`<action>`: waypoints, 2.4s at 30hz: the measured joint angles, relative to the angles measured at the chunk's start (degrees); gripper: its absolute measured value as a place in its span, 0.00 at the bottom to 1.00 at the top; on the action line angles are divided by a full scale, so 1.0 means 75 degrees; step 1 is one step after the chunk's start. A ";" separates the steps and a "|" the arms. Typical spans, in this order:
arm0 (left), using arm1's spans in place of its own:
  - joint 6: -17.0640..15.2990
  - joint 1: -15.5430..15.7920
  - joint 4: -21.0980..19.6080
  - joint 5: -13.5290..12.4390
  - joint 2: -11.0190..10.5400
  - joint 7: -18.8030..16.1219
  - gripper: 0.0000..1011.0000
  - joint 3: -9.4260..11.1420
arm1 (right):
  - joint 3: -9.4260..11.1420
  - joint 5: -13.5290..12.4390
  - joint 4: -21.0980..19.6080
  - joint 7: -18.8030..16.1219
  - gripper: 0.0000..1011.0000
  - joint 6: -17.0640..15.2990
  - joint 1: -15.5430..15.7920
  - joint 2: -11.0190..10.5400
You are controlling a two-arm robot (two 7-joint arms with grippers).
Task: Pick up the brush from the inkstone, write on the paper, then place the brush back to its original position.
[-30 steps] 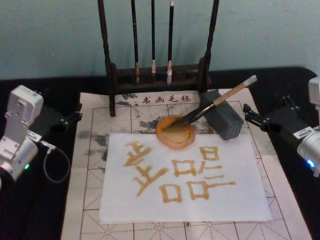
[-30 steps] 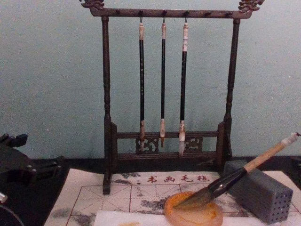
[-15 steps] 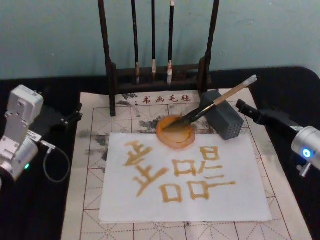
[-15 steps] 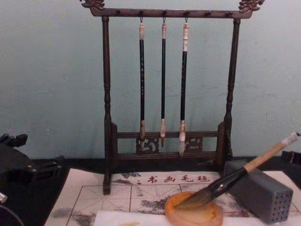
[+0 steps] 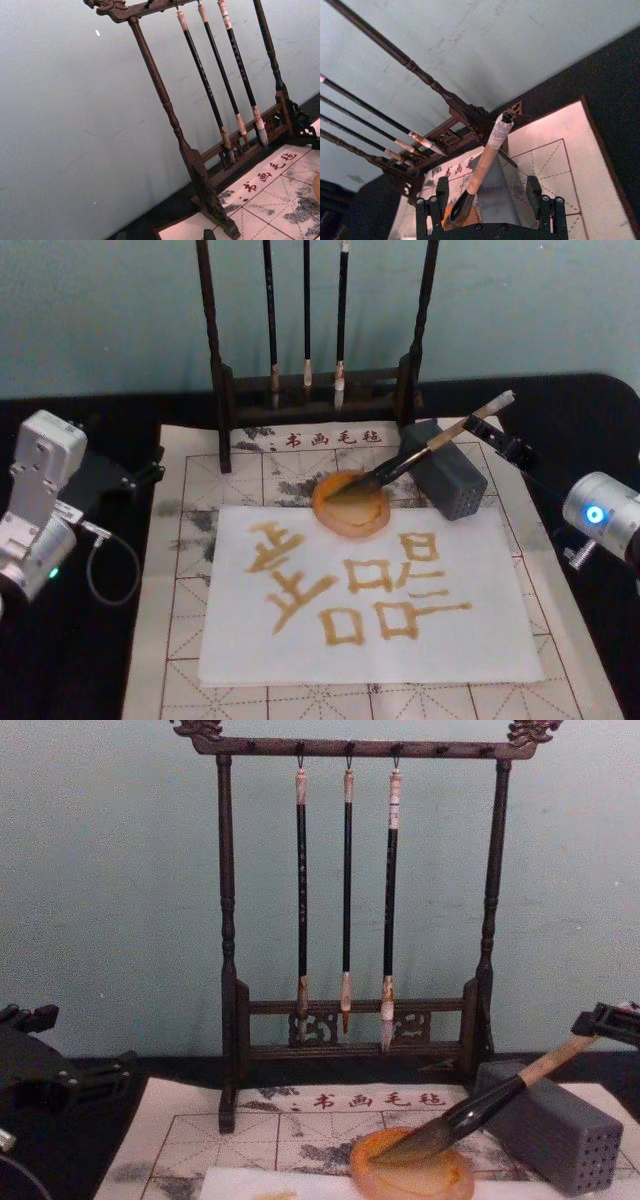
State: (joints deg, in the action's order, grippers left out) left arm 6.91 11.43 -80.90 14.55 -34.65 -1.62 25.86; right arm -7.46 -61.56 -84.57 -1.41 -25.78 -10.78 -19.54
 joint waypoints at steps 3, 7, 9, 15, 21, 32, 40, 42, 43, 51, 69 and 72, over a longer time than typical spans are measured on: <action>0.0000 0.0000 0.0000 0.0000 0.0000 0.0000 0.99 0.0000 | 0.0018 -0.0177 0.0068 0.0141 0.99 -0.0105 -0.0088 0.0090; 0.0000 0.0000 0.0000 0.0000 0.0000 0.0000 0.99 0.0000 | 0.0019 -0.0382 0.0157 0.0343 0.99 -0.0211 -0.0210 0.0195; 0.0000 0.0000 0.0000 0.0000 0.0000 0.0000 0.99 0.0000 | 0.0002 -0.0480 0.0247 0.0440 0.99 -0.0247 -0.0305 0.0257; 0.0000 0.0000 0.0000 0.0000 0.0000 0.0000 0.99 0.0000 | -0.0085 -0.0647 0.0482 0.0589 0.99 -0.0242 -0.0536 0.0362; 0.0000 0.0000 0.0000 0.0000 0.0000 0.0000 0.99 0.0000 | -0.0243 -0.0679 0.0758 0.0619 0.99 -0.0125 -0.0787 0.0408; 0.0000 -0.0001 0.0000 0.0000 0.0000 0.0000 0.99 0.0000 | -0.0541 -0.0709 0.1209 0.0556 0.99 0.0107 -0.1160 0.0439; 0.0000 0.0000 0.0000 0.0000 0.0000 0.0000 0.99 0.0000 | -0.0696 -0.0830 0.1295 0.0536 0.99 0.0196 -0.1249 0.0397; 0.0000 0.0000 0.0000 0.0000 0.0000 0.0000 0.99 0.0000 | -0.0722 -0.0852 0.1302 0.0535 0.99 0.0219 -0.1255 0.0381; 0.0000 0.0000 0.0000 0.0000 0.0000 0.0000 0.99 0.0000 | -0.0744 -0.0865 0.1309 0.0538 0.99 0.0240 -0.1261 0.0370; 0.0000 0.0000 0.0001 0.0001 0.0000 0.0000 0.99 0.0000 | -0.0829 -0.0868 0.1315 0.0581 0.99 0.0300 -0.1264 0.0319; 0.0000 0.0000 0.0000 0.0000 0.0000 0.0001 0.99 0.0000 | -0.0803 -0.0863 0.1317 0.0566 0.88 0.0287 -0.1262 0.0334; 0.0000 0.0000 0.0000 0.0000 0.0000 0.0000 0.99 0.0000 | -0.0802 -0.0863 0.1317 0.0564 0.82 0.0286 -0.1262 0.0335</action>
State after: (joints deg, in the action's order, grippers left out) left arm 6.91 11.43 -80.90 14.55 -34.65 -1.62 25.86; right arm -13.47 -68.03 -74.69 2.82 -23.64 -20.24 -17.03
